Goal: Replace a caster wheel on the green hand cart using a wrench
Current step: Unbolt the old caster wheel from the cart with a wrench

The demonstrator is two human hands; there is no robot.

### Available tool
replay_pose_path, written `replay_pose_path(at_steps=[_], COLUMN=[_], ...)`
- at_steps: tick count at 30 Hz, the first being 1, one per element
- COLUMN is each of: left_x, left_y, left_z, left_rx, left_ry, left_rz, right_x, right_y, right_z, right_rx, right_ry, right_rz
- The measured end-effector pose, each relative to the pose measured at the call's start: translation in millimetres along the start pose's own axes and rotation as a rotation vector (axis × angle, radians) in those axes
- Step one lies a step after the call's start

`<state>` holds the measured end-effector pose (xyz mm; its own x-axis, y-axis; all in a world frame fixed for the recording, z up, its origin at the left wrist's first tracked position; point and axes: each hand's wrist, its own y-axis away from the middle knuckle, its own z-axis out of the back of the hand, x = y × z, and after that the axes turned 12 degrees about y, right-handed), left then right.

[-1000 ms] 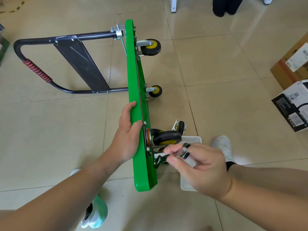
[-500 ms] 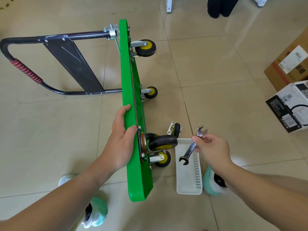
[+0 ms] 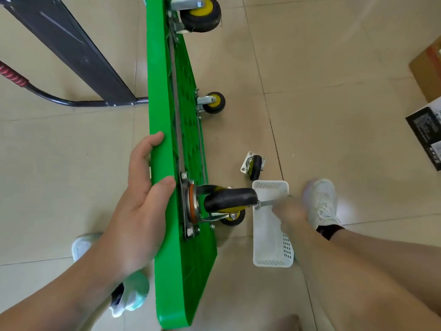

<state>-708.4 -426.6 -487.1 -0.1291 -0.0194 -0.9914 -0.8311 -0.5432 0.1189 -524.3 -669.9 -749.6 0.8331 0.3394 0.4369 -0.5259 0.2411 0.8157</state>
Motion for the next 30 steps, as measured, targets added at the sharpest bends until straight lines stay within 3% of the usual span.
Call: replay_pose_path(at_steps=[8,14,17,20,24,26,30], left_x=[14.0,1.7,-6.1,-11.2,-15.2,-15.1,-13.9], left_y=[-0.4,1.6,1.8,0.8,0.1,-0.5,-2.9], left_z=[7.1,-1.1,-4.5,-6.3,-8.4,-7.0,-3.5], left_rx=[0.013,0.009,0.024,0.044,0.093,0.108,0.138], left_ry=[0.105,-0.018,-0.07,-0.071,-0.097,-0.1,-0.115], left_rz=[0.027,0.034,0.056,0.079,0.095,0.1,0.093], right_x=[6.3,48.9,96.6,149.4,173.2,162.2,133.2], right_y=[-16.5,44.3,101.9,172.7,264.3,292.0,303.5], right_z=[-12.6,-1.3,16.0,34.4,45.6,38.8,8.8], right_rx=[0.214,0.285,0.264,0.234,0.379,0.445,0.411], right_ry=[-0.105,0.232,0.434,0.592,0.754,0.839,0.849], right_rz=[-0.069,-0.063,0.129,0.508,0.902,0.997,1.034])
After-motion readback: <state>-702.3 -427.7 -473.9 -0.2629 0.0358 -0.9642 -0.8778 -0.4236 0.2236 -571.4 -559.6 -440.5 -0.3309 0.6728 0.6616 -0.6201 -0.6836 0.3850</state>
